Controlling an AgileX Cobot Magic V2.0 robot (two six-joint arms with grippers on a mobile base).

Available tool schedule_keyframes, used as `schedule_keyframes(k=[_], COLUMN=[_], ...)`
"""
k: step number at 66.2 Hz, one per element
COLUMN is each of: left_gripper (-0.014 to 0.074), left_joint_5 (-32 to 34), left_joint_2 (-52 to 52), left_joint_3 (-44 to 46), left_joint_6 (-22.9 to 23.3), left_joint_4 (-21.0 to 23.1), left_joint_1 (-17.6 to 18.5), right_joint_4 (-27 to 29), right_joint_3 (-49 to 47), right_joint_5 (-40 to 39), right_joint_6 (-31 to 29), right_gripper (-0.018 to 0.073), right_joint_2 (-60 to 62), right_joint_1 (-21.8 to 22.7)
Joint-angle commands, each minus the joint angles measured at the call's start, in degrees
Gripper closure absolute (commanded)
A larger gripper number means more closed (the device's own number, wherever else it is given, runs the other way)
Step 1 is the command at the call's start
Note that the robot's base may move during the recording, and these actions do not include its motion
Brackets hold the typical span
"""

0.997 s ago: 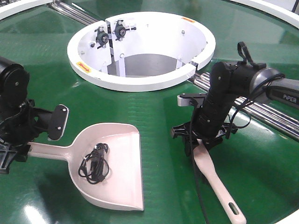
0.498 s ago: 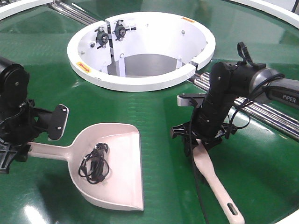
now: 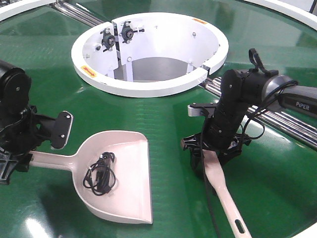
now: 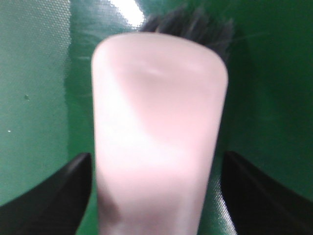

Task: Clean and inspect green conveyor with broom and dustpan
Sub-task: 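Move the brush back beside the dustpan with the right gripper, then release the brush onto the belt and lift the right gripper away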

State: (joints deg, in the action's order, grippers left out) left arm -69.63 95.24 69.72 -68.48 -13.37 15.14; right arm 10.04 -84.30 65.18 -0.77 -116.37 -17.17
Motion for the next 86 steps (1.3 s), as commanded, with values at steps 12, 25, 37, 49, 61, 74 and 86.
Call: schedule_keyframes(k=[12, 25, 37, 49, 61, 74, 86], left_gripper=[0.0619, 0.0619, 0.0619, 0.0619, 0.0619, 0.0619, 0.0619], left_joint_5=[-1.7, -1.7, -1.7, -1.7, -1.7, -1.7, -1.7], left_joint_2=[-2.1, -2.1, -2.1, -2.1, -2.1, -2.1, -2.1], left_joint_3=[1.1, 1.1, 1.1, 1.1, 1.1, 1.1, 1.1], left_joint_6=[-0.8, -0.8, -0.8, -0.8, -0.8, -0.8, -0.8], left_joint_4=[0.4, 0.4, 0.4, 0.4, 0.4, 0.4, 0.4], left_joint_1=[0.6, 0.6, 0.6, 0.6, 0.6, 0.6, 0.6], right_joint_4=[0.3, -1.1, -1.8, -4.0, -5.5, -5.7, -5.7], right_joint_3=[-1.3, -1.3, -1.2, 5.4, 19.5, 33.2, 35.9], right_joint_5=[-0.5, -6.0, -13.5, -25.5, -42.8, -54.4, -52.6], right_joint_6=[-0.2, -0.2, -0.2, -0.2, -0.4, -2.2, -2.2], right_gripper=[-0.0008, -0.0008, -0.0008, -0.0008, -0.0003, 0.0071, 0.0307], right_joint_2=[3.6, 9.0, 16.2, 26.0, 38.1, 48.8, 52.9], right_joint_1=[0.3, 0.1, 0.1, 0.1, 0.1, 0.1, 0.1])
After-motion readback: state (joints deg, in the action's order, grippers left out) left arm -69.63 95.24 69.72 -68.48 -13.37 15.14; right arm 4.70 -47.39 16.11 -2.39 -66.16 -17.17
